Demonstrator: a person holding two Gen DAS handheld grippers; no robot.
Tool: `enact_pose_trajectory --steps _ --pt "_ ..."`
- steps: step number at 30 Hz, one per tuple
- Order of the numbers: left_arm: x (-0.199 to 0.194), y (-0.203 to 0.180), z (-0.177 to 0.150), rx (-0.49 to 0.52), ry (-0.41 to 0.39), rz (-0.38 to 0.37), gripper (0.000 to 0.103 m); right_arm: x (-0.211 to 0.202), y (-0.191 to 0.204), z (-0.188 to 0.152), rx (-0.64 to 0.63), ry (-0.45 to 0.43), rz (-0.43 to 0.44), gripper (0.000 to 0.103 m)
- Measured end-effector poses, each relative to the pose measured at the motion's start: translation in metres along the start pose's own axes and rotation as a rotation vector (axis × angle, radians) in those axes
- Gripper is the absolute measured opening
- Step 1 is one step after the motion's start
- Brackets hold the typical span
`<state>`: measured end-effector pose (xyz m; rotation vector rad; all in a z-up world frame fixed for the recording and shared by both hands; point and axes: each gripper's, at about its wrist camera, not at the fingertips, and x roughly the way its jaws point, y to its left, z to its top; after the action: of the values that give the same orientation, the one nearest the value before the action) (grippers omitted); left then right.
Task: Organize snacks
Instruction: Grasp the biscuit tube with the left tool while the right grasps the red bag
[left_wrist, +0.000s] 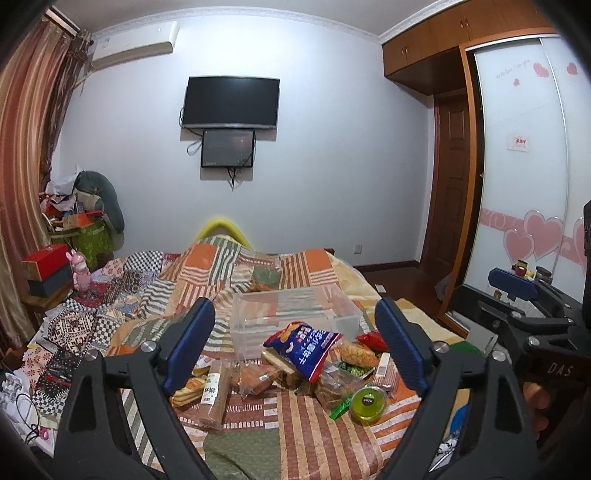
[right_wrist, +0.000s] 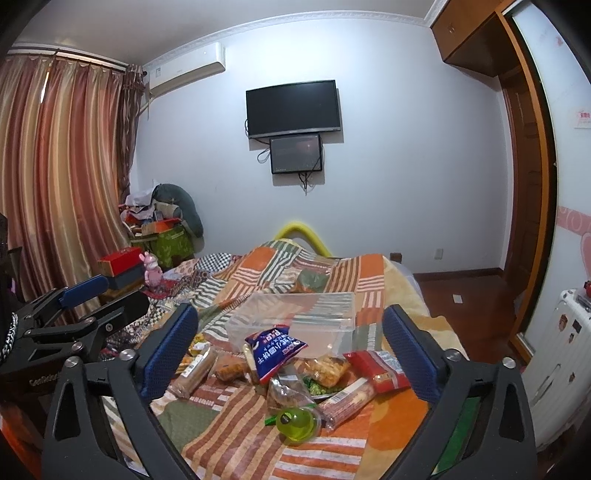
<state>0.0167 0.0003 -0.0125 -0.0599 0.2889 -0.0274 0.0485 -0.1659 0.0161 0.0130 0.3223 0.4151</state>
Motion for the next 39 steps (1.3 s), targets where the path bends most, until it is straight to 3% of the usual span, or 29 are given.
enact_pose_trajectory --steps 10,17,30,35,37,39 --pt "0.048 0.044 -0.014 -0.018 0.140 0.056 0.071 0.035 -0.031 -0.013 0.000 0.136 -0.019 0.070" --pt "0.097 0.086 -0.029 -0.018 0.255 0.118 0.069 0.064 -0.059 -0.022 0.025 0.229 -0.050 0.065" --pt "0.194 0.134 -0.099 -0.067 0.576 0.062 0.068 0.133 -0.107 -0.052 0.025 0.430 -0.094 0.065" --pt "0.215 0.134 -0.122 -0.071 0.646 0.035 0.055 0.159 -0.129 -0.065 0.064 0.510 -0.097 0.065" --pt "0.222 0.135 -0.131 -0.089 0.683 0.012 0.040 0.164 -0.134 -0.069 0.062 0.532 -0.107 0.065" --pt "0.227 0.133 -0.138 -0.082 0.697 0.017 0.039 0.171 -0.139 -0.070 0.058 0.552 -0.107 0.065"
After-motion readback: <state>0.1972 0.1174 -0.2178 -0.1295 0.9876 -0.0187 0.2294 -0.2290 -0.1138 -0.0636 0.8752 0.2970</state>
